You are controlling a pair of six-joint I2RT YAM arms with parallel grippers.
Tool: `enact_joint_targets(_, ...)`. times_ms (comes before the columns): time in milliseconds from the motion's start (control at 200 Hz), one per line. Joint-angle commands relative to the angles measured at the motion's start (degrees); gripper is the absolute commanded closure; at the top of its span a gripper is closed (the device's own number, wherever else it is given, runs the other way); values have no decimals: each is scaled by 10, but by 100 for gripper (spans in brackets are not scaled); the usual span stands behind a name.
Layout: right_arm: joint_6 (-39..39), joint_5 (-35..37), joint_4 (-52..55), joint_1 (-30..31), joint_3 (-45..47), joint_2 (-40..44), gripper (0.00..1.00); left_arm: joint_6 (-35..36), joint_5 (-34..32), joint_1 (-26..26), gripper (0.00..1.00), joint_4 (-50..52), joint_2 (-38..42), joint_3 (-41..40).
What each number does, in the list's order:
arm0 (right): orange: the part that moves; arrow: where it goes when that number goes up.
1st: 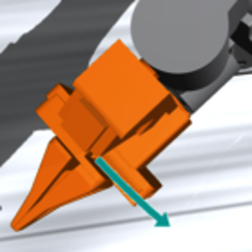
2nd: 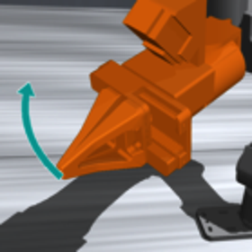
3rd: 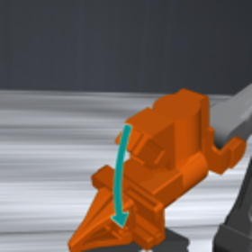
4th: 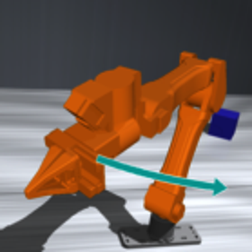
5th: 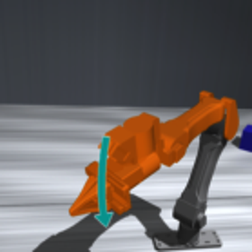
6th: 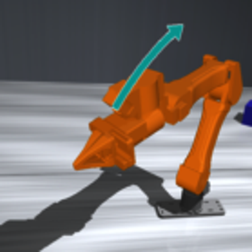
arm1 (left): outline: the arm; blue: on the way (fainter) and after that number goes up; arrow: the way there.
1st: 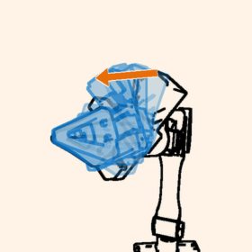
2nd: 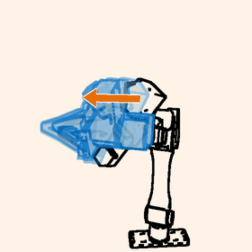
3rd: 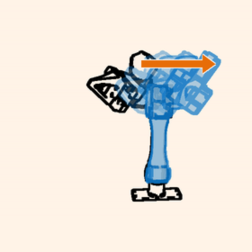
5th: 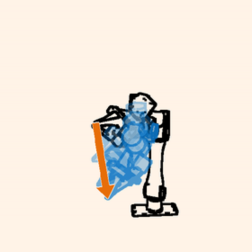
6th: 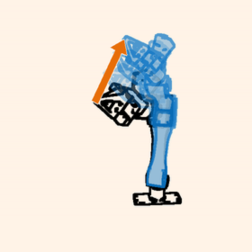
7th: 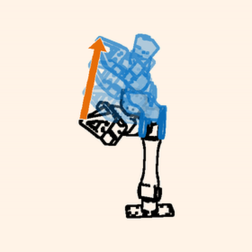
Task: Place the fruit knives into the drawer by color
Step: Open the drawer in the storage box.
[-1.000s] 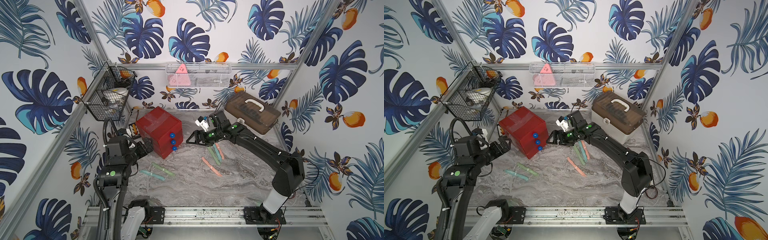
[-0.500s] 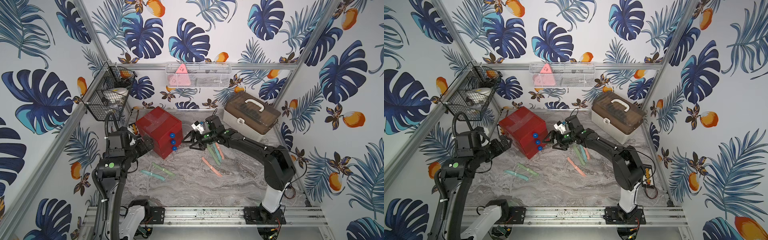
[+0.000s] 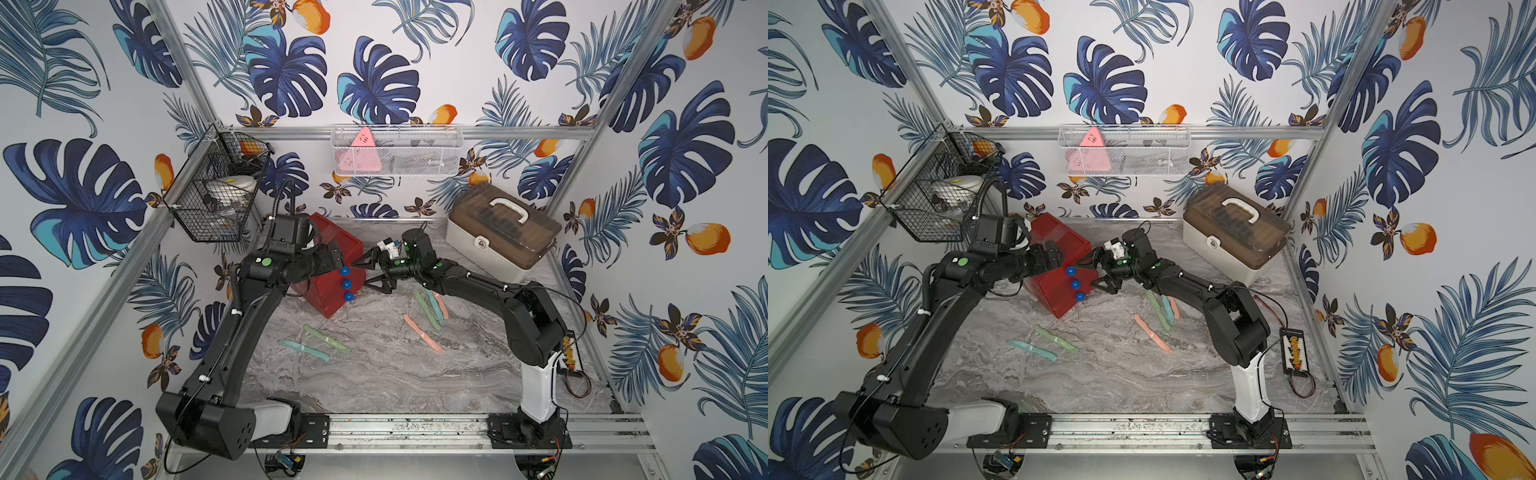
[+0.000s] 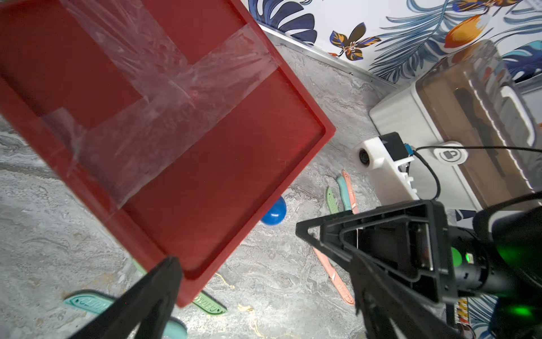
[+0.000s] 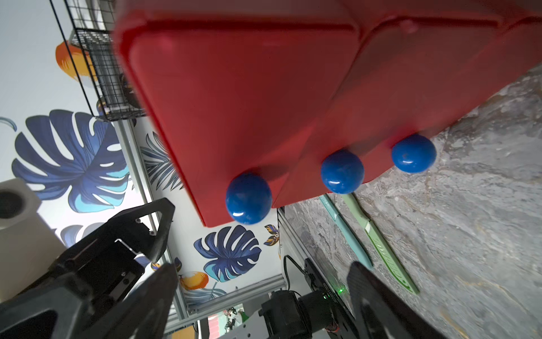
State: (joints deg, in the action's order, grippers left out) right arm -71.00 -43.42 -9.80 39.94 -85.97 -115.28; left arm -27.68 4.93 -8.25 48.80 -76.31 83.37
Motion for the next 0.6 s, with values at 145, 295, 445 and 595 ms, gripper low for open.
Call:
enact_joint_targets(145, -55, 14, -71, 21, -25, -31, 27, 18, 15, 4, 16, -40, -59, 8)
enact_joint_targets(295, -59, 26, -87, 26, -23, -32, 28, 9, 31, 32, 20, -79, -75, -9)
enact_joint_targets(445, -78, 31, -130, 26, -28, -45, 30, -3, 59, 71, 20, -115, -87, -31)
enact_joint_targets(595, -85, 28, -135, 25, -50, -63, 36, 8, 74, 83, 23, -114, -113, -31)
